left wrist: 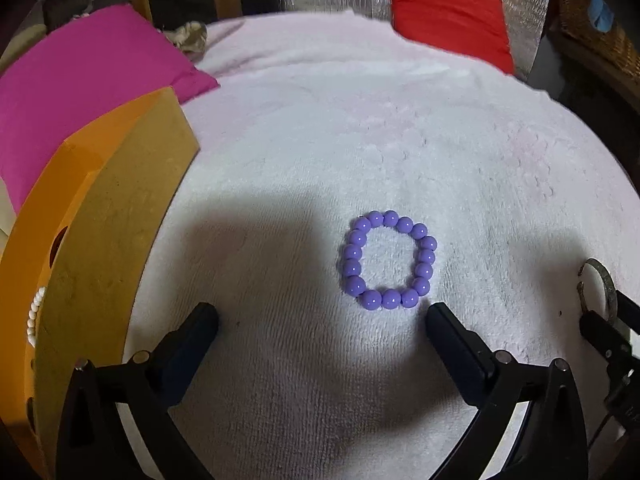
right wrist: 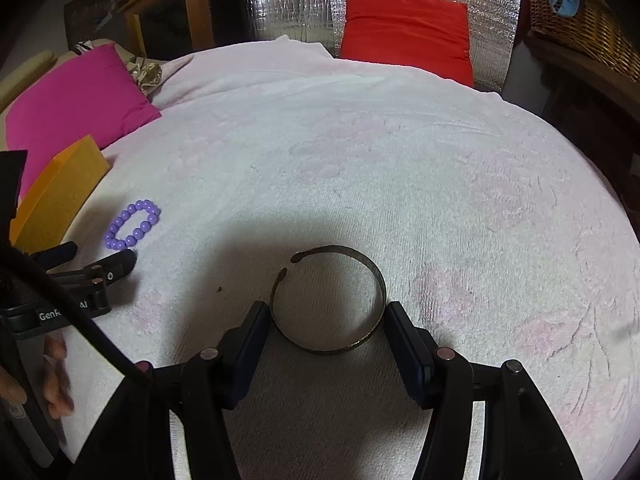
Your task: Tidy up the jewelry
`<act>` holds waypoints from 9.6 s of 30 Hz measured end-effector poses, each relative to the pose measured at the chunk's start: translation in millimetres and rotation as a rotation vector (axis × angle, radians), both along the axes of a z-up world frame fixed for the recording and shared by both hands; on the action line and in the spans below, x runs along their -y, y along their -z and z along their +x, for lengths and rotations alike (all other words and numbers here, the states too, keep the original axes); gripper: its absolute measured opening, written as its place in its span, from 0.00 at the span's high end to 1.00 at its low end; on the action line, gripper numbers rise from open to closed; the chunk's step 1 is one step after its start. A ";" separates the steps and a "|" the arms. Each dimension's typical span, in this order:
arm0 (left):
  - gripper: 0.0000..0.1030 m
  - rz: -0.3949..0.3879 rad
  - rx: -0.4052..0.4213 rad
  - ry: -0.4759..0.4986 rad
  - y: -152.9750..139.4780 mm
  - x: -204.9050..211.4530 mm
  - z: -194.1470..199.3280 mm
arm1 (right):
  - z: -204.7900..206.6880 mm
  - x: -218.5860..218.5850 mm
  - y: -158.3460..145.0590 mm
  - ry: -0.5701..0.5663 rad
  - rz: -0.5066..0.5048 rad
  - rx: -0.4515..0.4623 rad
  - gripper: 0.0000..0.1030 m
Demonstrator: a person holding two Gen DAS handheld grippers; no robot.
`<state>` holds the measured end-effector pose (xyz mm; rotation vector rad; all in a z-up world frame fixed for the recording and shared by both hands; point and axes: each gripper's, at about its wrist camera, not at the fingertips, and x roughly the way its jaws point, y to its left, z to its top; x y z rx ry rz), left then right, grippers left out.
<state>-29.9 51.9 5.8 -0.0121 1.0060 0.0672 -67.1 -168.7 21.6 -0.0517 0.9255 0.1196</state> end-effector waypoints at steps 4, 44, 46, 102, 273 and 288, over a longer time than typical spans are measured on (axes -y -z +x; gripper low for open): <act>0.00 0.003 0.024 -0.008 -15.7 -0.7 7.0 | -0.3 0.3 0.2 -0.002 -0.001 0.001 0.39; 0.91 -0.237 0.101 0.168 -39.3 -3.4 18.1 | 4.2 16.1 -17.1 0.074 0.048 0.040 0.40; 0.91 -0.240 0.108 0.169 -41.4 -5.1 16.5 | 4.6 17.6 -16.7 0.077 0.046 0.039 0.40; 0.91 0.093 0.397 -0.065 -169.3 -97.7 -150.3 | -75.4 -95.8 -99.2 -0.137 0.328 0.299 0.40; 0.06 0.280 0.532 -0.459 -252.5 -177.1 -331.7 | -232.0 -225.0 -204.9 -0.413 0.233 0.281 0.35; 0.06 0.257 0.515 -0.459 -249.4 -185.8 -326.8 | -224.4 -234.4 -202.3 -0.413 0.221 0.274 0.35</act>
